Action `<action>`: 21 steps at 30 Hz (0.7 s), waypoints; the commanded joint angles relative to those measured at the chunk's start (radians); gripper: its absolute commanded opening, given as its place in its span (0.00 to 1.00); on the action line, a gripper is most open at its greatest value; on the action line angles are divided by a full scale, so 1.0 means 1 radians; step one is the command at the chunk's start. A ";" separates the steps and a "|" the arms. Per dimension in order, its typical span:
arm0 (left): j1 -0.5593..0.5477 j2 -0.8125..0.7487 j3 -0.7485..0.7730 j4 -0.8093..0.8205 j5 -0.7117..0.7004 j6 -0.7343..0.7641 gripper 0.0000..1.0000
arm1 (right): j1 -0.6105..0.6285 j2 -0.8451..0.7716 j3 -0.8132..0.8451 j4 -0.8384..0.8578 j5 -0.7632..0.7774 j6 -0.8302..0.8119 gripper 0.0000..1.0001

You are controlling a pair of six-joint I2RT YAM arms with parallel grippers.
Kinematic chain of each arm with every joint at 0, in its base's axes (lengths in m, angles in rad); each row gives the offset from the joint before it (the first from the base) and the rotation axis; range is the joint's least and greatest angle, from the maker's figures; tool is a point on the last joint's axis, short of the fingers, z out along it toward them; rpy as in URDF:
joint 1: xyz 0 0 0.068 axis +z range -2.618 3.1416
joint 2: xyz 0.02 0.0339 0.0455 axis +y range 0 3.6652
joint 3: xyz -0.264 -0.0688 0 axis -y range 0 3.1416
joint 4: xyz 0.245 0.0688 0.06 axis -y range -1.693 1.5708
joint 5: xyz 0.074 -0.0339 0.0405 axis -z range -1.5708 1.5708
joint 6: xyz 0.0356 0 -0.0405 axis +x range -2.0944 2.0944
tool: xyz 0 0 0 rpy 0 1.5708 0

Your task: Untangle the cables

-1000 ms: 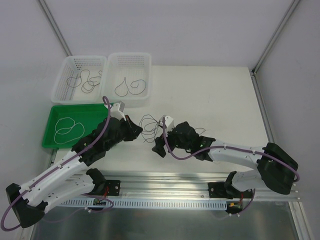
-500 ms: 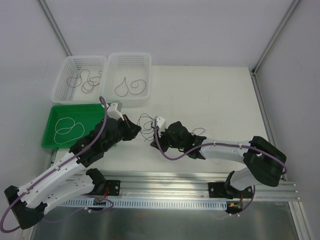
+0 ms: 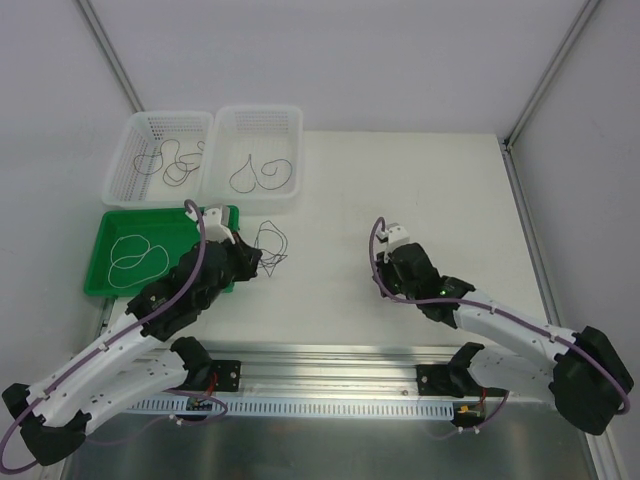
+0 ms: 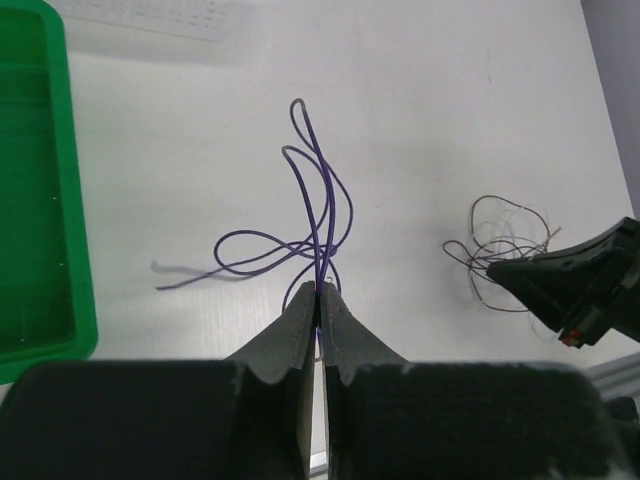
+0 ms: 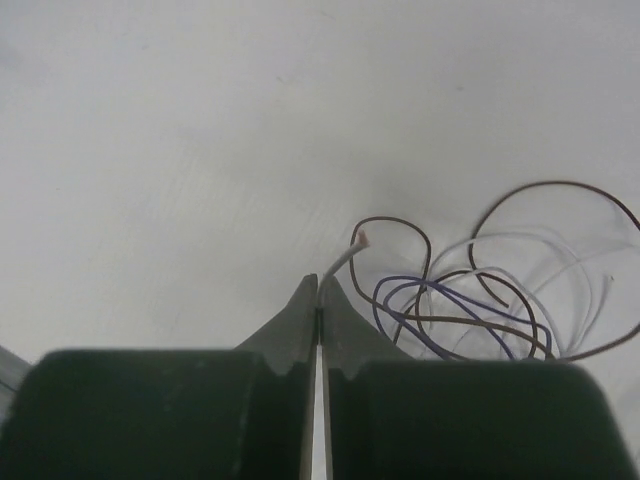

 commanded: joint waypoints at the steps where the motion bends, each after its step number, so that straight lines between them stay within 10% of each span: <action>1: -0.008 -0.020 0.053 -0.024 -0.062 0.058 0.00 | -0.024 -0.069 0.045 -0.207 0.134 0.077 0.01; 8: -0.008 0.053 0.094 -0.021 0.113 0.085 0.00 | 0.020 -0.097 0.165 -0.282 0.037 0.074 0.60; 21: -0.008 0.126 0.119 0.048 0.377 0.130 0.00 | 0.122 -0.086 0.289 -0.129 -0.019 0.191 0.69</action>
